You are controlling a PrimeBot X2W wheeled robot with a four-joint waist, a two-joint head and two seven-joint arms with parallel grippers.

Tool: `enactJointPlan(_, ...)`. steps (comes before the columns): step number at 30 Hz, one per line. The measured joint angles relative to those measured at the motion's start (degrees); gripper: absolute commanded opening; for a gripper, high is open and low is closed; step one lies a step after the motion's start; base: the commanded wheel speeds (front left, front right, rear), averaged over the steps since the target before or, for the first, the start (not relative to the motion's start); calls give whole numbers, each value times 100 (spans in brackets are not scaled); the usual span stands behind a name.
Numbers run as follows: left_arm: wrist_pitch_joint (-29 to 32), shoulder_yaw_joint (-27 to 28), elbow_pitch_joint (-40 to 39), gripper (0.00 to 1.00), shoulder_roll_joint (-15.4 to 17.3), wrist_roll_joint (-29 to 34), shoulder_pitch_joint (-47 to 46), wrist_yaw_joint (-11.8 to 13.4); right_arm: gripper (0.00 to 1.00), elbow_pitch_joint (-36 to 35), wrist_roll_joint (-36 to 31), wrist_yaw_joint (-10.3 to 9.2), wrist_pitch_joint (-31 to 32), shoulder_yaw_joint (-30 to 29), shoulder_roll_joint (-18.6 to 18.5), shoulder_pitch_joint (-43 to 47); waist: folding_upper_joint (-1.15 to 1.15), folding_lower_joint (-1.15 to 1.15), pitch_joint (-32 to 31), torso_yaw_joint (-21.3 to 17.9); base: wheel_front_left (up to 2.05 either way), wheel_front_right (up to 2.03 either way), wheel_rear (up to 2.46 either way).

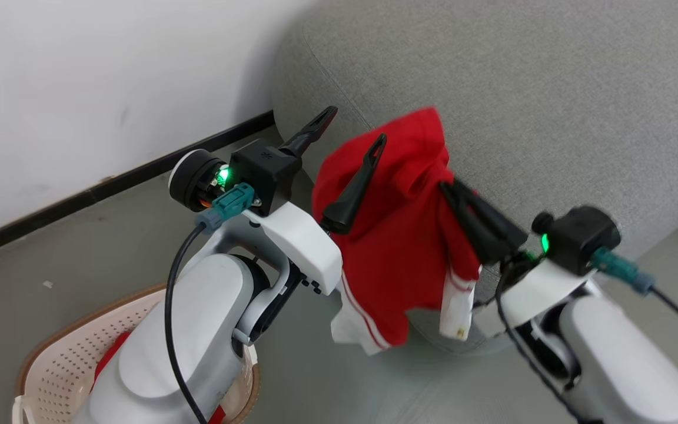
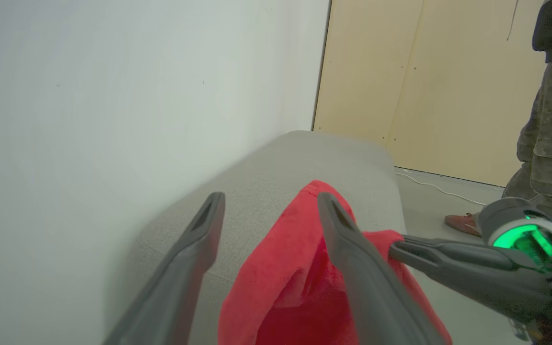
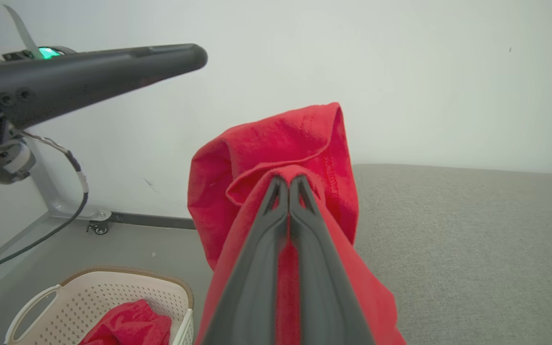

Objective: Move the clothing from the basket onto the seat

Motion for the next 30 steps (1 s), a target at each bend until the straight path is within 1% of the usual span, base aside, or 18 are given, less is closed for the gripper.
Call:
enactJointPlan(6,108,-37,-67,100,19,58,2,98,0,86,19,0,0,-224,-183,-523,0,0,160,-43,0,0,0)
enactJointPlan(11,246,-63,-143,100,86,129,2,183,0,186,214,0,0,-454,-298,-1128,0,0,339,-21,0,0,0)
enactJointPlan(14,307,-99,-209,100,104,166,3,213,0,325,274,0,0,-573,-444,-1556,0,0,459,13,0,0,0)
enactJointPlan(19,412,-142,-326,100,126,245,2,258,0,635,285,0,-1,-588,-711,-2151,0,0,685,91,0,0,0)
enactJointPlan(23,523,-187,-460,100,127,380,-1,348,0,895,434,0,-1,-547,-844,-2603,0,0,884,171,0,0,0)
enactJointPlan(30,697,-237,-653,100,193,537,-46,445,0,1450,521,1,-1,-560,-1216,-3342,0,0,1252,333,0,0,0)
